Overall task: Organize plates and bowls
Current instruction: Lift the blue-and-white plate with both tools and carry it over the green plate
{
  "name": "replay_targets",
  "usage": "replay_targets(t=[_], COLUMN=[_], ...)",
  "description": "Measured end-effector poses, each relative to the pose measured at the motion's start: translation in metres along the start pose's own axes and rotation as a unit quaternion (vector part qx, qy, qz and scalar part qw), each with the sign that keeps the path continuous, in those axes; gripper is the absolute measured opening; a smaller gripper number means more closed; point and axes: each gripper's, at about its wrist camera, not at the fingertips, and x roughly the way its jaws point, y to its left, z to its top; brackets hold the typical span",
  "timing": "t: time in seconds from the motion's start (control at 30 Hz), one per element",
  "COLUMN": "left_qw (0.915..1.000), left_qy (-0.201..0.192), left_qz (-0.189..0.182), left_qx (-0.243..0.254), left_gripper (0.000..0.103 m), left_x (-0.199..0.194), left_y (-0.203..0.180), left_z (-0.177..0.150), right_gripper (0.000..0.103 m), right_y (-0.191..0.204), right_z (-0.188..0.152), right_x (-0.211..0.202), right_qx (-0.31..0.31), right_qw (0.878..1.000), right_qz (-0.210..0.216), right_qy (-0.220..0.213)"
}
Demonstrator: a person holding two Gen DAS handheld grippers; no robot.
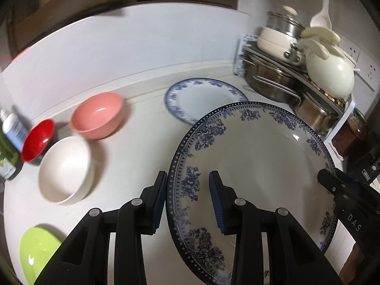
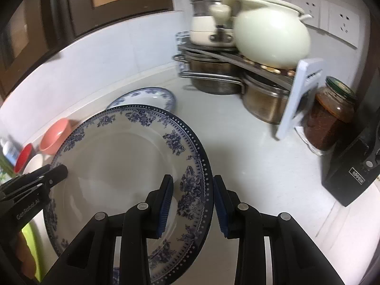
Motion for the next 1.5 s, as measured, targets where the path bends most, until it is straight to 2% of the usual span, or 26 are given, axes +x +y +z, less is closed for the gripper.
replay_targets(t=[0.73,1.1,1.5], left_qw=[0.9937,0.9861,0.9749], left_qy=[-0.023,-0.017,0.013], left_qz=[0.072,0.111,0.152], left_qx=[-0.082,-0.123,-0.162], left_gripper=[0.036,0.036,0.036], left_x=[-0.089,-0.126,-0.143], left_y=[0.143,0.205,0.263], left_z=[-0.064,-0.104,-0.150], right_gripper=[0.035,0.036,0.036], right_y=[0.137,0.205,0.272], right_z=[-0.040,-0.069,-0.102], right_x=[-0.049,-0.064,-0.068], right_qx=[-0.078,-0.114,-0.163], right_qw=[0.994,0.986,0.973], right_qz=[0.080,0.121,0.162], right_qy=[-0.002,0.011,0.037])
